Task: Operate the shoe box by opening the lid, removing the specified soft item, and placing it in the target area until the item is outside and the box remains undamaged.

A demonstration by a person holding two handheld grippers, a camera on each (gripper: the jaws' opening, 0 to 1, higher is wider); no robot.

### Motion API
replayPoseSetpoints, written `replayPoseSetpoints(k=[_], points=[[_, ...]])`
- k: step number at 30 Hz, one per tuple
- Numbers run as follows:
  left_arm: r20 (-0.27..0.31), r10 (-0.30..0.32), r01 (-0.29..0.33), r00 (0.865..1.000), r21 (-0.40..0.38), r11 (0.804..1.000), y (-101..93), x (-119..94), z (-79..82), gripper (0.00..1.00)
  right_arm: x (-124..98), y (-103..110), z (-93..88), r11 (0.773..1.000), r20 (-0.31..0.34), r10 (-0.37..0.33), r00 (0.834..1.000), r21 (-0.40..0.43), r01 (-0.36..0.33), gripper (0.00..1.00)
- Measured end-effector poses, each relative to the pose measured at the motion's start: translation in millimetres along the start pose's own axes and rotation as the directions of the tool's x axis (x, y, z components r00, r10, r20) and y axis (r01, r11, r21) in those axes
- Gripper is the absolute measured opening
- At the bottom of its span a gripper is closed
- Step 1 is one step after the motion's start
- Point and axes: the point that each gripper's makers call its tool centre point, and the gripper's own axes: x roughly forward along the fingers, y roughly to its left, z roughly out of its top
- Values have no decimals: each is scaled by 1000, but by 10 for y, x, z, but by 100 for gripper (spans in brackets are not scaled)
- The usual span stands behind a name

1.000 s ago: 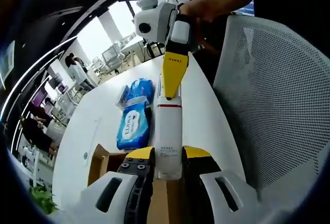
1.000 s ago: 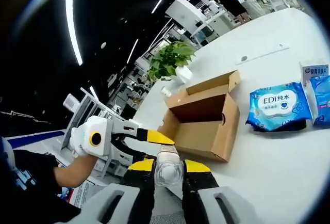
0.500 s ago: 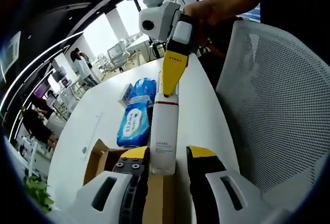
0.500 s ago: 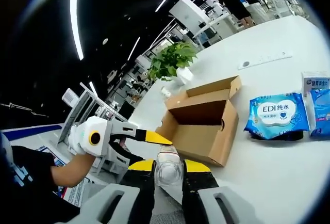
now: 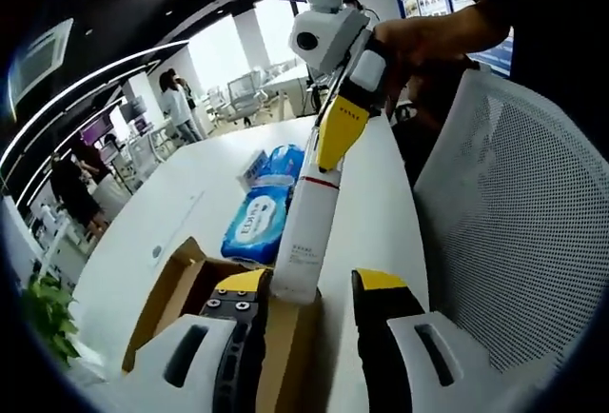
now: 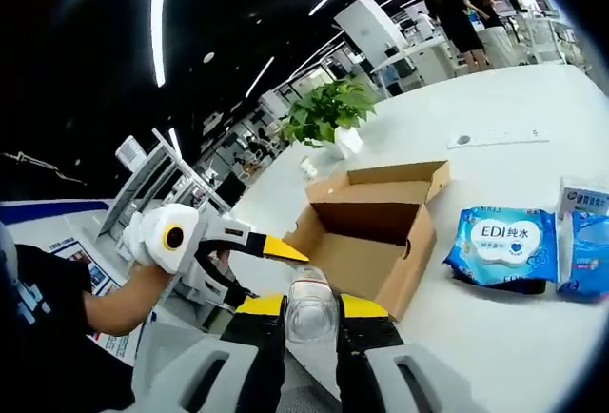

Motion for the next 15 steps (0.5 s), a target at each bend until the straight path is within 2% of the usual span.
replayPoseSetpoints(k=[3, 6, 13, 15], points=[[12, 24, -23, 1000, -41, 999, 19, -38, 4, 43, -45, -27, 66, 999, -2, -12, 1000, -46, 12, 15], [40, 46, -42, 998, -87, 995, 24, -81, 21, 43, -77, -50, 126, 996, -9, -23, 1000, -86, 22, 15], [64, 108, -95, 992, -180, 979, 44, -184, 11, 48, -178, -91, 306, 977, -26, -68, 997, -204, 62, 15], [64, 124, -109, 990, -197, 974, 45, -218, -9, 50, -210, -139, 370, 965, -29, -91, 995, -249, 81, 15]])
